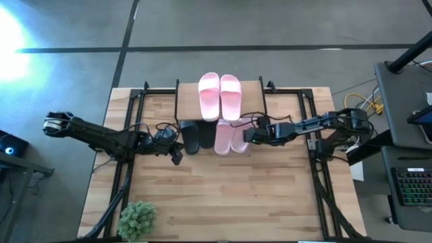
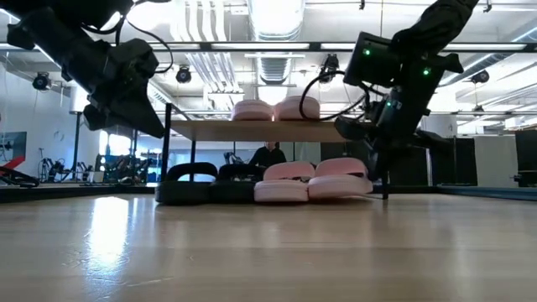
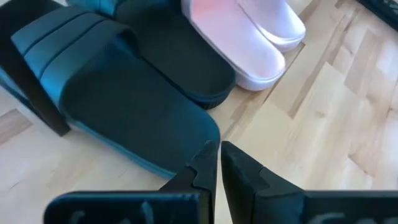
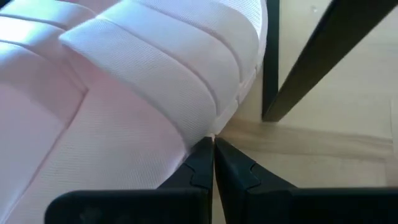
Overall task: Pick and place slides into the shelf
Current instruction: Adjust the sandals under the shelf
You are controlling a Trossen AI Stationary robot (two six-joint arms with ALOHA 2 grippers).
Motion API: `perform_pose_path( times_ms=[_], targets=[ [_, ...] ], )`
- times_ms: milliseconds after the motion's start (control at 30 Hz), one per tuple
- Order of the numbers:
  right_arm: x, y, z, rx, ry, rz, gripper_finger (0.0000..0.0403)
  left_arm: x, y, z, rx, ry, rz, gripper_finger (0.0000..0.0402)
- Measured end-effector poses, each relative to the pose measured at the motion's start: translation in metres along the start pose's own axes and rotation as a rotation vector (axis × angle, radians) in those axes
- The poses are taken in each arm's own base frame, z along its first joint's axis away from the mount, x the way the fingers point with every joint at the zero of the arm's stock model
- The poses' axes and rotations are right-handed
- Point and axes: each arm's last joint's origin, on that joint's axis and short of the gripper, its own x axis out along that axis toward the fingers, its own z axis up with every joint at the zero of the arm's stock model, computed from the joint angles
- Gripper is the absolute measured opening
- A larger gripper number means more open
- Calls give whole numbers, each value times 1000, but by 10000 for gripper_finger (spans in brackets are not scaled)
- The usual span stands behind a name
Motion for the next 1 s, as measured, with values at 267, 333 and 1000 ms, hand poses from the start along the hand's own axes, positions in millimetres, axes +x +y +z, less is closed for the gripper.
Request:
perform_pose_path(
  times_ms=[267, 333, 1000],
  targets=[
    [-6, -1, -11, -40, 90, 3, 8, 2, 0, -1, 6, 9, 9, 8],
    [-10, -4, -19, -47, 137, -35, 8, 2, 0, -2, 8, 10, 9, 8],
    [-21, 51, -87, 77, 199, 338, 8, 2, 0, -1, 60, 10, 6, 8]
  ],
)
